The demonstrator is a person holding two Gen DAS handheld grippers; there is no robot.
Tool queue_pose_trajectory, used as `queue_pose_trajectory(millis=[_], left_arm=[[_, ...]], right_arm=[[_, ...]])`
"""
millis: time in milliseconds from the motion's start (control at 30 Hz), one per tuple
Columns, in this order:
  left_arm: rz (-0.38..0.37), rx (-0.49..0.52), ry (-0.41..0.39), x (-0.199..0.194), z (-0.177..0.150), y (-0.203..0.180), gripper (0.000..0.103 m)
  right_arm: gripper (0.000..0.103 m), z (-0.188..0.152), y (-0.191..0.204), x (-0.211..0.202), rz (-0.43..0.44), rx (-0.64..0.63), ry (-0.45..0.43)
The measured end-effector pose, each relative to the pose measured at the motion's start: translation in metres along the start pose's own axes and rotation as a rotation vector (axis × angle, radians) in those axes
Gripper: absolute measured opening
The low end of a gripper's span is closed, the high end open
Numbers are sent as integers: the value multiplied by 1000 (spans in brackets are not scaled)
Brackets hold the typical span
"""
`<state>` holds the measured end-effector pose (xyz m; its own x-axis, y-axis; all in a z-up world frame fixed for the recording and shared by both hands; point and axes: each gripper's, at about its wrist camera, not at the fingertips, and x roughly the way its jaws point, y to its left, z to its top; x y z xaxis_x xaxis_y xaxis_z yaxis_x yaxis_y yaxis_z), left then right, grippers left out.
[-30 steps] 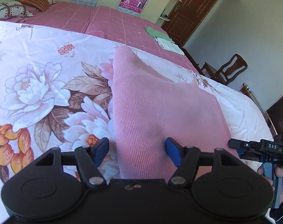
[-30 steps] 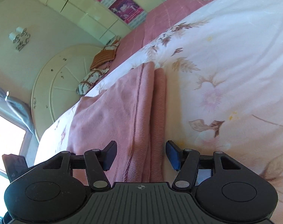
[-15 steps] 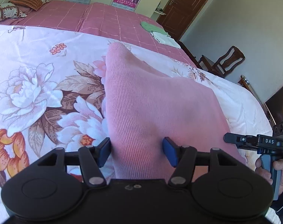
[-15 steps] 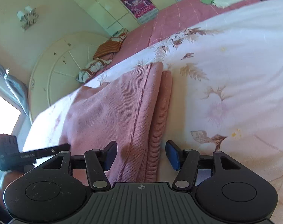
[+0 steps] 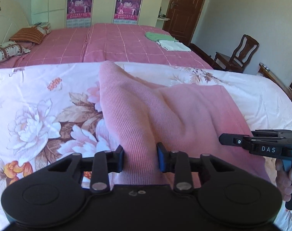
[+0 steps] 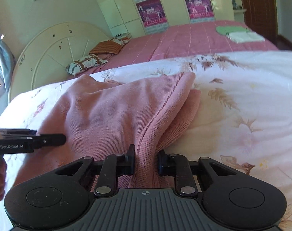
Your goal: Fold small clothes
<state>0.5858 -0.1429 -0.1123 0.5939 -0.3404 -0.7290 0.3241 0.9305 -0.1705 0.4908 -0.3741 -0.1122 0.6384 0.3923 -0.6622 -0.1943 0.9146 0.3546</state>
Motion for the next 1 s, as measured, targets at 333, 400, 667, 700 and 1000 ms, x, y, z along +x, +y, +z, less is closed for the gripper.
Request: queue_pose_trajectory(millis=[333,400,667,700,1000], left_arm=[[-9,83,-64,-35,12,-21,28],[-18,75,-81,-42,10,-16,28],[-14,63,-125,-87,-4,38,28],[-8,58,-128,-93,-7,50,28],[100,-1,-99,-165,-42,205,28]], right_arm=[[20,18,27,-24,-13,-52,-70],[20,20,34,-29,-19,-56,-83],[20,26,99,-40,-26,-146,-124],[20,26,112,-38,-23,-156,-128],[20,8,259,30,82,-196,-90]])
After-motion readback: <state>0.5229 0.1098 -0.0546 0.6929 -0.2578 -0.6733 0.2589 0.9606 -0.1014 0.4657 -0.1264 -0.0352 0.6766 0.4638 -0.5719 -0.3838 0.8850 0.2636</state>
